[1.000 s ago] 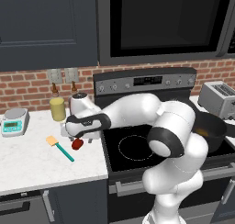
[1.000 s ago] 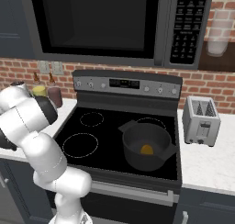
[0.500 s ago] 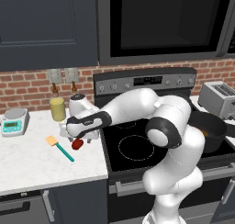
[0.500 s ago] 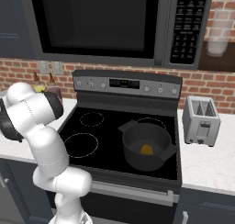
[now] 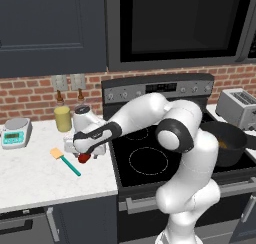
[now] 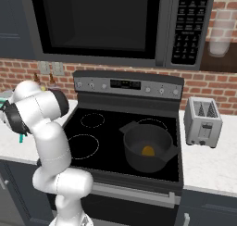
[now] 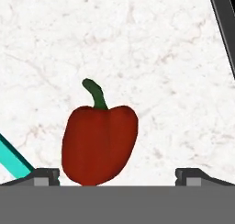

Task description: Put the bell pepper and avocado in the pot. Retrieve the spatula and lightly stir the vegetables in the pot.

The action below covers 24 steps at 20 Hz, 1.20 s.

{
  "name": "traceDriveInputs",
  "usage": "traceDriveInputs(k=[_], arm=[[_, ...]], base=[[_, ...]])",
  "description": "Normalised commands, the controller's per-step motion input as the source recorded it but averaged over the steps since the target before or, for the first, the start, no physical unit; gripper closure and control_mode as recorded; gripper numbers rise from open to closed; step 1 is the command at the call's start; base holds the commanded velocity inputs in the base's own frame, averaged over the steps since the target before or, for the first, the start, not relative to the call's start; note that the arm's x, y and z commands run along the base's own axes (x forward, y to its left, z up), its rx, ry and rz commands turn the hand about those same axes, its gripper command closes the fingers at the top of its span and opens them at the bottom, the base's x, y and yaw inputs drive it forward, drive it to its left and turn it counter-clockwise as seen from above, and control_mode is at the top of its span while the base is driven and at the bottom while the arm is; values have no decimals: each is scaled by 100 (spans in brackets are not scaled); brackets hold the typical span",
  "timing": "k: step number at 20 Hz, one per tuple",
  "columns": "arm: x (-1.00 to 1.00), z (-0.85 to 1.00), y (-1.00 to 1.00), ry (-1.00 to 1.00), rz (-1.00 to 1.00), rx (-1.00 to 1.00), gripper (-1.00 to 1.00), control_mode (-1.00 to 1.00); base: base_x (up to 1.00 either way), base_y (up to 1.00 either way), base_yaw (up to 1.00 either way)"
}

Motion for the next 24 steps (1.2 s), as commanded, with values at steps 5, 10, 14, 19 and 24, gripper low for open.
traceDriveInputs(k=[5, 10, 14, 19, 24], arm=[[23, -30, 9, 0, -1, -3, -100, -100], [30, -18, 7, 0, 0, -2, -100, -100], [19, -22, 11, 0, 0, -3, 100, -100], [9, -30, 1, 0, 0, -2, 100, -100], [2, -29, 0, 0, 0, 0, 100, -100]], base=[[0, 0, 0], [0, 0, 0], [0, 0, 0], [0, 0, 0], [0, 0, 0]])
